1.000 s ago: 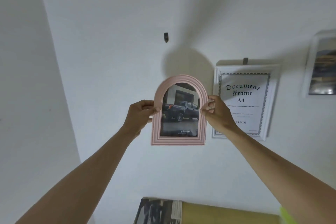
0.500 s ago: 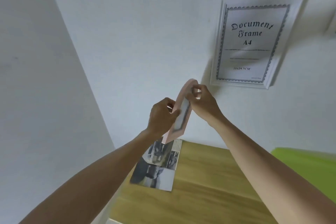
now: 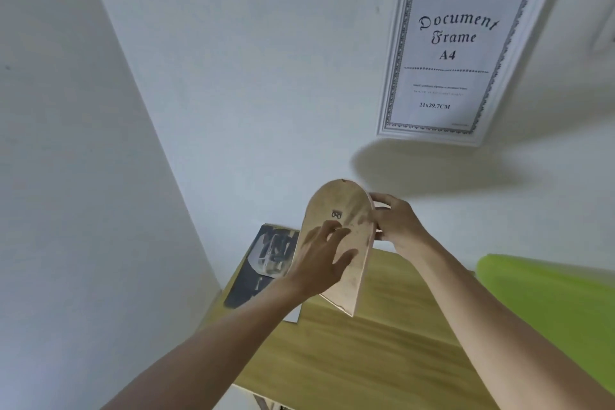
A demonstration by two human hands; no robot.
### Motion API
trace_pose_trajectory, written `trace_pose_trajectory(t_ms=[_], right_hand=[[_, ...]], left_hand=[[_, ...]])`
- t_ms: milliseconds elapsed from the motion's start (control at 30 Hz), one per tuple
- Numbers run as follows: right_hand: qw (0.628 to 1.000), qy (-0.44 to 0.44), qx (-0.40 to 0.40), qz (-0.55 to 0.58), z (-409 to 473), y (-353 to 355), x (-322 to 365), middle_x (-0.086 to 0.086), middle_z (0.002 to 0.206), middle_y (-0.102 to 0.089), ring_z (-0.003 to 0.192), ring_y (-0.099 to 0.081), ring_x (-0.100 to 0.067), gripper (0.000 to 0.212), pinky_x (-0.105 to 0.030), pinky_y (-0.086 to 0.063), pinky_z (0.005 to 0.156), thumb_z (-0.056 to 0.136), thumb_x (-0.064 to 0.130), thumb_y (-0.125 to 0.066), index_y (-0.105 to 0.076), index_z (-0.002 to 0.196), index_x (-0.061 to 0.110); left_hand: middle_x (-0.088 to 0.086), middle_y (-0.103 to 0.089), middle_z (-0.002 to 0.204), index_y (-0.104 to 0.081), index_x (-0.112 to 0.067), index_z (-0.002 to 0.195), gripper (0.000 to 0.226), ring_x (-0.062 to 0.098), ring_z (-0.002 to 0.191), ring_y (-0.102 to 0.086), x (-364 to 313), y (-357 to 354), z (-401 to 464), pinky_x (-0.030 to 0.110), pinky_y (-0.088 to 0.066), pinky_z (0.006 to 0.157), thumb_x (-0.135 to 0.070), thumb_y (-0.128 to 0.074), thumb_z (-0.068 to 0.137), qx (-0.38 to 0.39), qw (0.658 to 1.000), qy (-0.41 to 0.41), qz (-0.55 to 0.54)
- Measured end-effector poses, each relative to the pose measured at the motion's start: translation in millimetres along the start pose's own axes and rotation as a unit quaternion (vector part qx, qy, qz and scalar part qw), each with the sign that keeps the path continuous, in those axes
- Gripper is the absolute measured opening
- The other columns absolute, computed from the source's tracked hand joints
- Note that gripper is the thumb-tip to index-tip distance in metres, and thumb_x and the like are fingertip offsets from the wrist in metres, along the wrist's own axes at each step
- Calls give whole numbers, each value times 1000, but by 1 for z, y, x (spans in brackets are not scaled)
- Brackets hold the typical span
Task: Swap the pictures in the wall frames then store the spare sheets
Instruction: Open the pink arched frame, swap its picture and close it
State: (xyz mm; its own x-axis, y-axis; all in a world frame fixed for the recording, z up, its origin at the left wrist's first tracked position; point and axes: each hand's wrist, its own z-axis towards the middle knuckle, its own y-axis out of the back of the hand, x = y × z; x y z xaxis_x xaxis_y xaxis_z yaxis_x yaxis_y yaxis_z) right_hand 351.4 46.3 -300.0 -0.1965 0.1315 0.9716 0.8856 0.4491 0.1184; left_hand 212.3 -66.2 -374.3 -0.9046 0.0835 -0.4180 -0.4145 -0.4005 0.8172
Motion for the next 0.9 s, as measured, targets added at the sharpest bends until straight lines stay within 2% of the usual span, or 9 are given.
trace_pose_trajectory(t_ms=[100, 267, 333, 367, 433, 533, 633, 767, 900], right_hand=[[1000, -15, 23, 11, -1, 17, -14, -13, 97, -76, 78, -71, -27, 43, -48, -60, 82, 86, -8, -55, -69, 112, 24], [998, -24, 55, 26, 3, 32, -37, -11, 99, -75, 84, -70, -26, 43, -40, -57, 74, 90, -5, -58, -68, 121, 23], [997, -28, 64, 38, 5, 35, -46, -12, 101, -74, 86, -70, -26, 42, -38, -57, 74, 92, -4, -58, -68, 122, 24], [996, -30, 66, 46, 6, 35, -50, -14, 103, -74, 87, -70, -26, 41, -38, -57, 75, 92, -4, -58, -68, 121, 24], [995, -34, 68, 60, 7, 35, -57, -12, 101, -74, 88, -70, -26, 41, -38, -56, 74, 94, -3, -56, -68, 121, 25], [996, -39, 44, 67, 13, 30, -69, -8, 97, -73, 89, -70, -25, 42, -38, -56, 73, 94, -2, -55, -65, 126, 24], [998, 7, -6, -59, 18, 22, -77, 4, 109, -71, 101, -67, -17, 48, -34, -56, 80, 95, 9, -56, -55, 135, 34], [963, 100, -14, -249, 18, 3, -84, 10, 128, -52, 117, -51, -9, 55, -26, -45, 88, 98, 16, -55, -38, 142, 44], [917, 129, -6, -377, 25, -19, -89, 1, 125, -49, 80, -62, -11, 47, -32, -52, 77, 100, 26, -50, -35, 137, 52]], left_hand=[[9, -39, 141, -41, -13, 142, 54, 28, 121, -48, 14, 4, 0, 45, -43, 100, -37, -54, 96, 13, 995, 95, -15], [14, -34, 148, -15, -13, 154, 77, 29, 139, -30, 49, 17, 5, 42, -31, 111, -35, -58, 94, 94, 956, 269, -66], [9, -53, 128, -14, -17, 155, 77, 22, 125, -46, 57, 22, 4, 35, -38, 102, -29, -59, 94, 114, 945, 286, -107], [4, -57, 108, -17, -20, 155, 74, 16, 106, -53, 61, 23, 3, 31, -40, 90, -25, -60, 94, 126, 940, 289, -133], [7, -54, 80, -34, -30, 149, 66, 15, 73, -51, 70, 24, 1, 32, -42, 70, -15, -60, 91, 132, 930, 282, -197], [17, -62, 81, -57, -42, 127, 57, 18, 69, -56, 80, 22, -5, 28, -47, 63, -3, -65, 86, 114, 925, 265, -249], [2, -71, 71, -59, -44, 114, 61, 11, 68, -67, 81, 22, -9, 17, -51, 59, 9, -66, 83, 96, 895, 286, -329], [2, -72, 74, -63, -24, 123, 51, 14, 73, -71, 92, 20, -12, 22, -53, 62, 6, -68, 82, 105, 880, 311, -342], [6, -65, 82, -62, -16, 114, 38, 17, 75, -69, 100, 18, -18, 22, -51, 58, 1, -71, 82, 120, 883, 329, -311]])
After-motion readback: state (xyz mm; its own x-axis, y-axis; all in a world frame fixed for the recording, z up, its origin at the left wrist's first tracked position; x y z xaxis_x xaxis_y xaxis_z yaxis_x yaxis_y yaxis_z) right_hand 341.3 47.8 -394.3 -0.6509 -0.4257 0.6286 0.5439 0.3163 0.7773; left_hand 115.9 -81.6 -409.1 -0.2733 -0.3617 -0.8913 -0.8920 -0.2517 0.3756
